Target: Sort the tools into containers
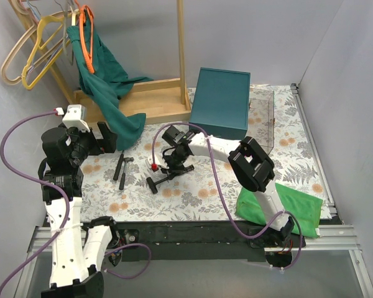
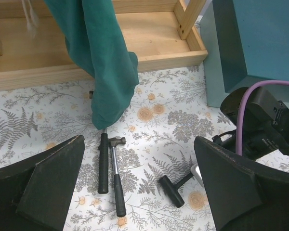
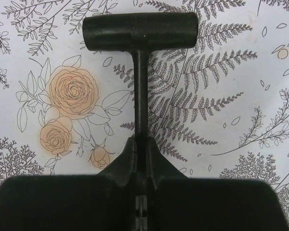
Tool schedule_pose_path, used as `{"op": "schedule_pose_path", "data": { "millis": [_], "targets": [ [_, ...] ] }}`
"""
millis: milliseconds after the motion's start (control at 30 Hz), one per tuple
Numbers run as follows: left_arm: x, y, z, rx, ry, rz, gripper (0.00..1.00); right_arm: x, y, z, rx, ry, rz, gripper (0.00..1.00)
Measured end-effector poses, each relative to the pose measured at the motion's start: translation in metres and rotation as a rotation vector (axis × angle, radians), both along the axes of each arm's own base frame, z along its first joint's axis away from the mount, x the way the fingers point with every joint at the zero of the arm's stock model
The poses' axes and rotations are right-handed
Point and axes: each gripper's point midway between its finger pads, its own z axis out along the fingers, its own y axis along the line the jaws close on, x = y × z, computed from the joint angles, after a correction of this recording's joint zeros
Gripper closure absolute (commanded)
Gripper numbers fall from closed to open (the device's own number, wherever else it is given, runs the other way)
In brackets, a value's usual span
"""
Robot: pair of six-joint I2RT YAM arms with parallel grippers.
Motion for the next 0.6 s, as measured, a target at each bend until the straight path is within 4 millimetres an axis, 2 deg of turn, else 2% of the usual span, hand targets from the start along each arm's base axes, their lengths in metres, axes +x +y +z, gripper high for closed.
{"op": "schedule_pose_path", "data": {
  "millis": [100,167,233,267,367,467,500,533,567,600],
  "targets": [
    [0.004,-0.002,0.001,-0.017,-0.001,-0.014,0.02,0.001,-0.002,0.004,-0.01,-0.008,-0.017,0.99],
    [0.007,-0.005,0.0,-0.023,-0.001,-0.029,0.06,-0.001,-0.006,0.011,-0.02,0.01,-0.044,0.99],
    [0.011,-0.008,0.001,-0.027,-0.003,-0.058,0.08,0.0,-0.009,0.03,-0.002,0.056,-0.107,0.99],
    [0.012,-0.012,0.001,-0.024,-0.01,-0.083,0.07,0.002,-0.009,0.048,0.026,0.085,-0.155,0.99],
    [0.015,-0.022,0.008,-0.013,-0.054,-0.165,0.05,0.025,-0.015,0.123,0.179,0.125,-0.317,0.99],
    [0.018,-0.032,0.014,0.002,-0.099,-0.24,0.05,0.07,-0.044,0.242,0.453,0.074,-0.545,0.99],
    [0.019,-0.034,0.015,0.006,-0.108,-0.261,0.05,0.081,-0.058,0.272,0.525,0.044,-0.602,0.99],
    [0.021,-0.037,0.015,0.009,-0.113,-0.28,0.05,0.097,-0.082,0.309,0.618,-0.002,-0.699,0.99],
    [0.024,-0.039,0.015,0.01,-0.112,-0.295,0.05,0.104,-0.103,0.335,0.68,-0.037,-0.768,0.99],
    [0.027,-0.041,0.013,0.006,-0.108,-0.312,0.05,0.115,-0.132,0.362,0.748,-0.087,-0.87,0.99]
  ]
}}
